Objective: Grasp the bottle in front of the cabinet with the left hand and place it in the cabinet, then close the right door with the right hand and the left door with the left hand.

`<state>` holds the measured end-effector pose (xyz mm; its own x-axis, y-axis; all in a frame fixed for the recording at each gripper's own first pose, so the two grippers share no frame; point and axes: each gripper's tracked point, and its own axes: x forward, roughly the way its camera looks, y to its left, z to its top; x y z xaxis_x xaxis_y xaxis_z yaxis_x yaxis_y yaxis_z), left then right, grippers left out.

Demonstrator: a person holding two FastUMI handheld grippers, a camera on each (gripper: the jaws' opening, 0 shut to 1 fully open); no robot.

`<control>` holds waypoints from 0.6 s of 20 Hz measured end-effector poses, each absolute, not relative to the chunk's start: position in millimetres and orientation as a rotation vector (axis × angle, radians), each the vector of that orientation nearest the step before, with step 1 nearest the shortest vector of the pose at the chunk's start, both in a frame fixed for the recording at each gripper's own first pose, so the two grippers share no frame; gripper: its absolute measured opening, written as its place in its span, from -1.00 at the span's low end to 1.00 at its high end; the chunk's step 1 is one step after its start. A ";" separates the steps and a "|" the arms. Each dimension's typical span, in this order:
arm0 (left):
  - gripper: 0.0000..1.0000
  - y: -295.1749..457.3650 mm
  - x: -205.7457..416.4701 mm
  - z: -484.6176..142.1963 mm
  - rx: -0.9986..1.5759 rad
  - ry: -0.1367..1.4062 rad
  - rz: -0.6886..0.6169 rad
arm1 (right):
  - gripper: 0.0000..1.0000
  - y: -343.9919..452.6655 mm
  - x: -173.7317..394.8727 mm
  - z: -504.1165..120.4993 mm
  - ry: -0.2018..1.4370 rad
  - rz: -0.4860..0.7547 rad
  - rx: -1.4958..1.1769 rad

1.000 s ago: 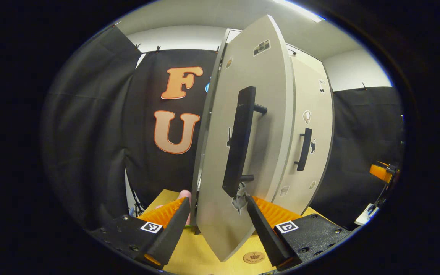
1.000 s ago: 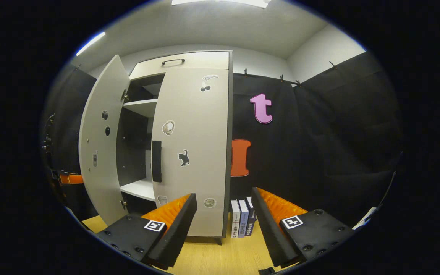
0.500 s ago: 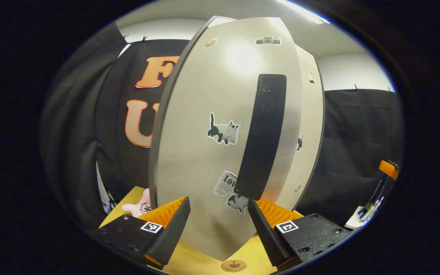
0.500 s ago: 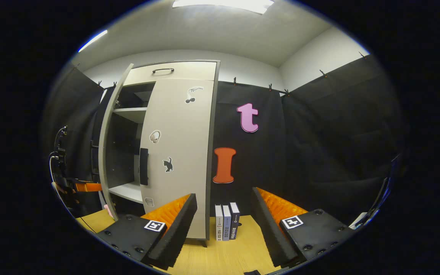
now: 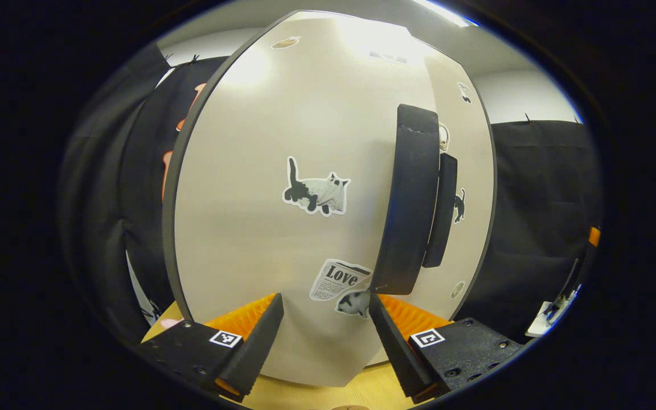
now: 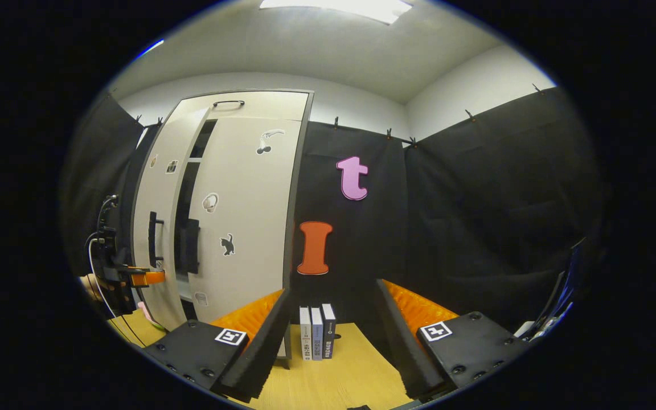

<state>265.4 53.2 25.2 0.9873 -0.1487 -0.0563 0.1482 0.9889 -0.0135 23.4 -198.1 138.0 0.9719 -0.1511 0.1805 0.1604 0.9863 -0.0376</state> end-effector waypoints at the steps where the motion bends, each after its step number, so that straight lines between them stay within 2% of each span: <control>1: 0.85 53.0 266.8 25.1 -0.012 0.060 -0.147 | 0.89 -199.0 25.1 137.7 -0.178 -0.158 -0.048; 9: 0.80 58.5 274.1 19.0 0.057 0.087 -0.089 | 0.90 -197.6 45.3 131.1 -0.157 -0.125 -0.043; 12: 0.84 65.8 264.5 17.6 0.073 0.143 -0.084 | 0.90 -195.7 53.8 131.1 -0.145 -0.103 -0.043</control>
<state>264.5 65.8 17.6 0.9863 -0.0779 -0.1456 0.0884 0.9939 0.0667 53.8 -195.7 131.1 0.9843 -0.0990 0.1461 0.1052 0.9938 -0.0356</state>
